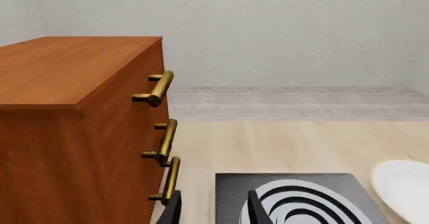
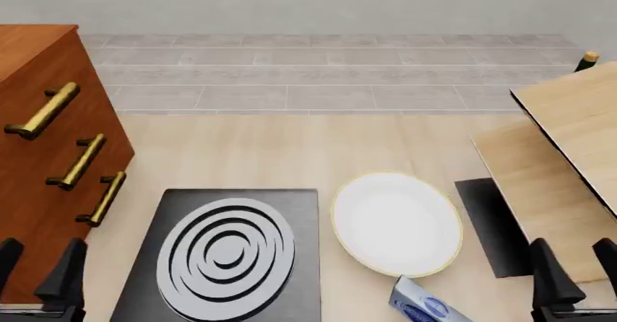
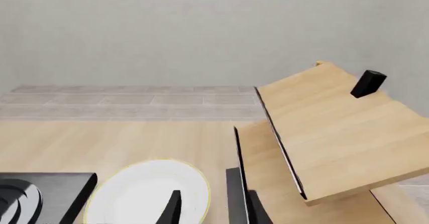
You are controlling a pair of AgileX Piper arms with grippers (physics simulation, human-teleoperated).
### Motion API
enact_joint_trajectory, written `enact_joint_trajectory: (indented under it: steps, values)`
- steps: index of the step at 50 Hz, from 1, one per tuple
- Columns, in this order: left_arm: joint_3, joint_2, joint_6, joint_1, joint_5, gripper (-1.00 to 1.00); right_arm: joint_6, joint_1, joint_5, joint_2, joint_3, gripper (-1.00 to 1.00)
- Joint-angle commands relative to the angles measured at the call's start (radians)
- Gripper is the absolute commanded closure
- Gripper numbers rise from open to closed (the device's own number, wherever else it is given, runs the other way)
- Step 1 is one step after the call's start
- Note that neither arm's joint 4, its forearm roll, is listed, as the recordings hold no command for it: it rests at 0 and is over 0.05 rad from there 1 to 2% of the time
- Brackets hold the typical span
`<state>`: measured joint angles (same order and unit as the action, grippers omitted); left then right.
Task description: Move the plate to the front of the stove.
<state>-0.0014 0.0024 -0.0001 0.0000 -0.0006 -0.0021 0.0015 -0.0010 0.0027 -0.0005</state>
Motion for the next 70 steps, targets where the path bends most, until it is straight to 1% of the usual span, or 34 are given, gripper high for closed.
enact_joint_trajectory:
  steps: [1, 8, 12, 13, 14, 15, 16, 17, 18, 20, 22, 27, 28, 32, 33, 34, 35, 36, 39, 40, 42, 43, 45, 47, 52, 54, 56, 57, 58, 59, 61, 65, 69, 70]
  values:
    - [-0.003, 0.005, 0.0, 0.0, -0.001, -1.0, -0.011, 0.001, -0.004, 0.014, 0.0, -1.0]
    - [-0.003, 0.005, 0.0, 0.0, -0.001, -1.0, -0.008, -0.019, 0.011, -0.002, -0.002, -1.0]
    - [-0.003, 0.005, 0.0, 0.0, -0.001, -1.0, -0.003, -0.014, 0.023, -0.002, -0.019, -1.0]
    - [-0.003, 0.005, 0.0, 0.0, -0.001, -1.0, 0.007, -0.012, 0.026, -0.002, -0.029, -1.0]
    - [-0.003, 0.005, 0.0, 0.0, -0.001, -1.0, 0.029, -0.008, 0.034, -0.002, -0.037, -1.0]
    - [-0.003, 0.005, 0.0, 0.0, -0.001, -1.0, 0.0, -0.008, 0.169, -0.002, -0.124, -1.0]
    - [-0.003, 0.005, 0.0, 0.0, -0.001, -1.0, 0.005, -0.009, 0.193, -0.002, -0.133, -1.0]
    - [-0.003, 0.005, 0.0, 0.0, -0.001, -1.0, 0.009, 0.005, 0.248, -0.002, -0.144, -1.0]
    - [-0.003, 0.005, 0.0, 0.0, -0.001, -1.0, 0.018, 0.012, 0.271, 0.001, -0.149, -1.0]
    - [-0.003, 0.005, 0.0, 0.0, -0.001, -1.0, -0.017, 0.014, 0.286, 0.011, -0.159, -1.0]
    - [-0.003, 0.005, 0.0, 0.0, -0.001, -1.0, -0.035, 0.017, 0.291, 0.033, -0.169, -1.0]
    - [-0.003, 0.005, 0.0, 0.0, -0.001, -1.0, -0.043, 0.029, 0.317, 0.1, -0.219, -1.0]
    - [-0.003, 0.005, 0.0, 0.0, -0.001, -1.0, -0.052, 0.026, 0.314, 0.132, -0.219, -1.0]
    - [-0.003, 0.005, 0.0, 0.0, -0.001, -1.0, -0.04, 0.023, 0.317, 0.181, -0.232, -1.0]
    - [-0.003, 0.005, 0.0, 0.0, -0.001, -1.0, -0.029, 0.052, 0.311, 0.268, -0.242, -1.0]
    - [-0.003, 0.005, 0.0, 0.0, -0.001, -1.0, -0.017, 0.057, 0.304, 0.295, -0.246, -1.0]
    - [-0.003, 0.005, 0.0, 0.0, -0.001, -1.0, -0.021, 0.058, 0.295, 0.326, -0.247, -1.0]
    - [-0.003, 0.005, 0.0, 0.0, -0.001, -1.0, -0.013, 0.062, 0.292, 0.335, -0.251, -1.0]
    - [-0.003, 0.005, 0.0, 0.0, -0.001, -1.0, -0.025, 0.062, 0.278, 0.369, -0.257, -1.0]
    - [-0.003, 0.005, 0.0, 0.0, -0.001, -1.0, -0.022, 0.064, 0.271, 0.393, -0.261, -1.0]
    - [-0.003, 0.005, 0.0, 0.0, -0.001, -1.0, -0.02, 0.069, 0.255, 0.437, -0.261, -1.0]
    - [-0.003, 0.005, 0.0, 0.0, -0.001, -1.0, -0.003, 0.064, 0.218, 0.506, -0.262, -1.0]
    - [-0.003, 0.005, 0.0, 0.0, -0.001, -1.0, -0.007, 0.06, 0.203, 0.52, -0.261, -1.0]
    - [-0.003, 0.005, 0.0, 0.0, -0.001, -1.0, 0.02, 0.056, 0.181, 0.565, -0.26, -1.0]
    - [-0.003, 0.005, 0.0, 0.0, -0.001, -1.0, 0.035, 0.055, 0.161, 0.596, -0.259, -1.0]
    - [-0.003, 0.005, 0.0, 0.0, -0.001, -1.0, 0.06, 0.058, 0.153, 0.618, -0.261, -1.0]
    - [-0.003, 0.005, 0.0, 0.0, -0.001, -1.0, 0.071, 0.063, 0.152, 0.627, -0.262, -1.0]
    - [-0.003, 0.005, 0.0, 0.0, -0.001, -1.0, 0.066, 0.062, 0.151, 0.632, -0.261, -1.0]
    - [-0.003, 0.005, 0.0, 0.0, -0.001, -1.0, 0.078, 0.065, 0.151, 0.634, -0.26, -1.0]
    - [-0.003, 0.005, 0.0, 0.0, -0.001, -1.0, 0.086, 0.072, 0.154, 0.638, -0.257, -1.0]
    - [-0.003, 0.005, 0.0, 0.0, -0.001, -1.0, 0.077, 0.071, 0.169, 0.621, -0.254, -1.0]
    - [-0.003, 0.005, 0.0, 0.0, -0.001, -1.0, 0.082, 0.085, 0.2, 0.602, -0.248, -1.0]
    - [-0.003, 0.005, 0.0, 0.0, -0.001, -1.0, 0.098, 0.108, 0.22, 0.61, -0.24, -1.0]
    - [-0.003, 0.005, 0.0, 0.0, -0.001, -1.0, 0.112, 0.113, 0.226, 0.601, -0.238, -1.0]
